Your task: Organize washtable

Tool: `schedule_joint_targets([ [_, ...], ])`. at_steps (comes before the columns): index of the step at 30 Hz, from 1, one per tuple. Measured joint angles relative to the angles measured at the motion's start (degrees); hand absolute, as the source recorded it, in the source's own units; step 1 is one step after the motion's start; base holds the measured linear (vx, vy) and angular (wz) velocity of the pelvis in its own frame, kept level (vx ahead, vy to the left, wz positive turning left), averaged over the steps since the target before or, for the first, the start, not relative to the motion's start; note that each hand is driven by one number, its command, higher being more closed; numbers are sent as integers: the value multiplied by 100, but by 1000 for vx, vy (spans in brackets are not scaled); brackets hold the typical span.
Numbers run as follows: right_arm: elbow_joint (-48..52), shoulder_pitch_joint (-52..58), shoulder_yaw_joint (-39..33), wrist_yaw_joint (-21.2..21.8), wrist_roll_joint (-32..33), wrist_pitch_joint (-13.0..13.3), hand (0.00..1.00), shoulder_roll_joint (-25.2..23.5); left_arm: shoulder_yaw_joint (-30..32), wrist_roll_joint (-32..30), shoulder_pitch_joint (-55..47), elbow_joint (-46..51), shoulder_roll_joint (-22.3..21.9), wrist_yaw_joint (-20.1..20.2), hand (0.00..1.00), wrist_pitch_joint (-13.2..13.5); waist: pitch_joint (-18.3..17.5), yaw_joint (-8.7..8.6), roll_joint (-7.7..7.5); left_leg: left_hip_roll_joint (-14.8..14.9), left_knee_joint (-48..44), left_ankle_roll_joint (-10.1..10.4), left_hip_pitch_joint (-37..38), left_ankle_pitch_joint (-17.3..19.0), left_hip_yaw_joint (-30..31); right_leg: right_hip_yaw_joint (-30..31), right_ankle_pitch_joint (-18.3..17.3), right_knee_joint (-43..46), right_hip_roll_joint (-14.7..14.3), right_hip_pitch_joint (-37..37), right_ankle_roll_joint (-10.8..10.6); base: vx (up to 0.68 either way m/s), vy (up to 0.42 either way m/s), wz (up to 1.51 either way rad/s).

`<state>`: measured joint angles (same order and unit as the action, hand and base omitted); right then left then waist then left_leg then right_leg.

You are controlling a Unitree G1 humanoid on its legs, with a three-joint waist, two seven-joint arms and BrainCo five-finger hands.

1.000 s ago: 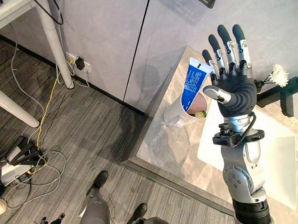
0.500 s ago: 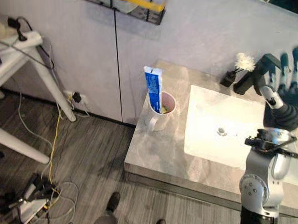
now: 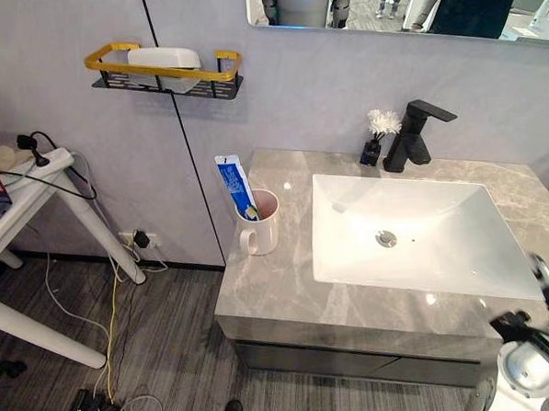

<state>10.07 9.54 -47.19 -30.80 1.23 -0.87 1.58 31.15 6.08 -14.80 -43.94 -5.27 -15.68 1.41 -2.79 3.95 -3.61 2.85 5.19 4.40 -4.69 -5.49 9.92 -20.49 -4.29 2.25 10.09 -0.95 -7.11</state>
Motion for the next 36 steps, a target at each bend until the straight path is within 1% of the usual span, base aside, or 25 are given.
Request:
schedule_joint_targets([
  [1, -273, 0, -219, -171, -95, -101, 0, -82, -25, -8, 17, -53, 0, -72, 0, 7, -2, -3, 4, 4, 0, -2, 21, -1, -7, 2, 0, -1, -1, -20, 0, 6, -16, -4],
  [2, -380, -1, -306, -215, -112, -136, 0, -124, -31, -12, 27, -79, 0, -87, 0, 7, -3, -5, 6, 4, 1, -3, 33, -2, -8, 1, 0, -2, -1, -35, -1, 0, 0, 0],
  [3, -700, 1, -389, -312, -105, -187, 0, -135, -150, -14, 17, -109, 14, -109, 0, 7, -5, -4, 4, 2, 3, -1, 91, 0, -21, 7, -2, 3, 3, -95, -7, 0, 0, 0],
  [7, -1243, -1, -356, -284, -34, -184, 0, -137, -412, -14, 103, -160, 33, -108, 0, 16, -11, 3, 3, 10, 4, 21, 118, 16, -52, 32, -6, 17, 3, -107, -12, 1, -3, -2],
  [8, -1489, -14, -354, -250, 122, -179, 0, -139, -470, -13, 133, -167, 36, -102, 0, 16, -11, 4, 1, 10, 5, 21, 126, 17, -56, 36, -8, 23, 4, -112, -15, 0, 0, 0],
  [9, -1778, -21, -332, -129, 208, -173, 0, -137, -469, -13, 138, -169, 36, -101, 0, 21, -13, 4, 0, 11, 6, 21, 137, 17, -65, 44, -10, 33, 7, -116, -17, 0, 0, 0],
  [10, -1937, -21, -302, -102, 277, -173, 0, -137, -469, -13, 138, -180, 36, -101, 0, 25, -13, 3, 1, 11, 7, 21, 144, 18, -73, 50, -12, 39, 8, -118, -19, -2, -4, -4],
  [13, -2806, -20, -103, 494, 343, -180, 0, -154, -464, 47, 191, -398, 32, -73, 0, 59, -13, 0, 2, 15, 8, 16, 179, 22, -143, 115, -11, 53, 13, -113, -19, -5, -2, -9],
  [16, -3474, -21, 160, 938, 512, -136, 0, -194, -455, 60, 201, -504, 31, -55, 0, 114, -2, 1, 17, 8, 20, -5, 255, 42, -229, 176, -11, 52, 24, -149, -19, -10, 2, -11],
  [17, -3672, -21, 217, 1010, 518, -101, 0, -198, -457, 60, 229, -538, 29, -52, 0, 121, 0, -1, 24, 7, 22, -9, 263, 45, -232, 172, -12, 48, 28, -162, -19, 0, 0, 0],
  [18, -4117, -24, 332, 1228, 501, -48, 0, -214, -458, 59, 265, -593, 30, -31, 0, 134, 3, 0, 31, 0, 42, -18, 266, 52, -233, 163, -13, 45, 32, -172, -19, -19, -1, 3],
  [19, -4596, -32, 446, 1524, 416, -63, 0, -244, -458, 52, 278, -617, 35, 60, 0, 136, 5, 0, 39, -16, 50, -30, 262, 59, -232, 150, -22, 40, 32, -177, -7, -17, 2, 5],
  [21, -5212, -30, 555, 1960, 91, -154, 0, -382, -453, 9, 287, -642, 29, 123, 0, 137, 2, -3, 74, -50, 51, -38, 234, 64, -190, 77, -50, 37, 49, -192, -17, 1, 2, 14],
  [24, -5672, -38, 692, 2192, -14, -212, 0, -498, -448, -85, 364, -751, 30, 192, 0, 133, 32, 3, 118, -119, 52, -50, 221, 73, -105, -53, -76, 17, 109, -263, -35, 26, 8, 26],
  [26, -5867, -73, 1096, 2236, -13, -206, 0, -592, -449, -158, 371, -754, 32, 194, 0, 135, 34, 4, 145, -175, 53, -58, 225, 77, -40, -133, -62, -36, 147, -336, -69, 50, 14, 18],
  [28, -5952, -185, 1775, 2337, -8, -187, 0, -658, -454, -167, 398, -779, 69, 192, 0, 148, 41, 8, 129, -201, 53, -82, 226, 56, -1, -172, -64, -46, 175, -395, -85, 62, -2, 10],
  [30, -6042, -387, 2269, 2356, -15, -154, 0, -638, -476, -167, 479, -875, 102, 196, 0, 159, 81, 8, 106, -212, 54, -85, 224, 54, 34, -218, -73, -56, 194, -397, -100, 23, -11, 10],
  [32, -6214, -506, 2512, 2320, -37, -157, 0, -623, -609, -167, 518, -892, 167, 194, 0, 174, 123, 10, 108, -260, 55, -85, 226, 53, 103, -294, -80, -104, 196, -451, -112, 7, -14, 19],
  [33, -6338, -505, 2678, 2388, -166, -96, 0, -601, -689, -154, 524, -896, 223, 193, 0, 179, 174, 14, 55, -276, 56, -86, 215, 53, 145, -331, -71, -157, 193, -486, -128, 20, -17, 19],
  [34, -6348, -509, 2733, 2413, -183, -62, 0, -585, -690, -154, 527, -896, 238, 190, 100, 182, 189, 15, 35, -281, 55, -86, 206, 53, 154, -341, -71, -165, 193, -485, -128, 26, -17, 11],
  [36, -6498, -546, 2859, 2473, -185, 34, 0, -569, -700, -147, 564, -924, 285, 189, 100, 181, 233, 10, -15, -301, 55, -87, 188, 51, 193, -372, -69, -195, 195, -497, -130, 39, -13, 7],
])
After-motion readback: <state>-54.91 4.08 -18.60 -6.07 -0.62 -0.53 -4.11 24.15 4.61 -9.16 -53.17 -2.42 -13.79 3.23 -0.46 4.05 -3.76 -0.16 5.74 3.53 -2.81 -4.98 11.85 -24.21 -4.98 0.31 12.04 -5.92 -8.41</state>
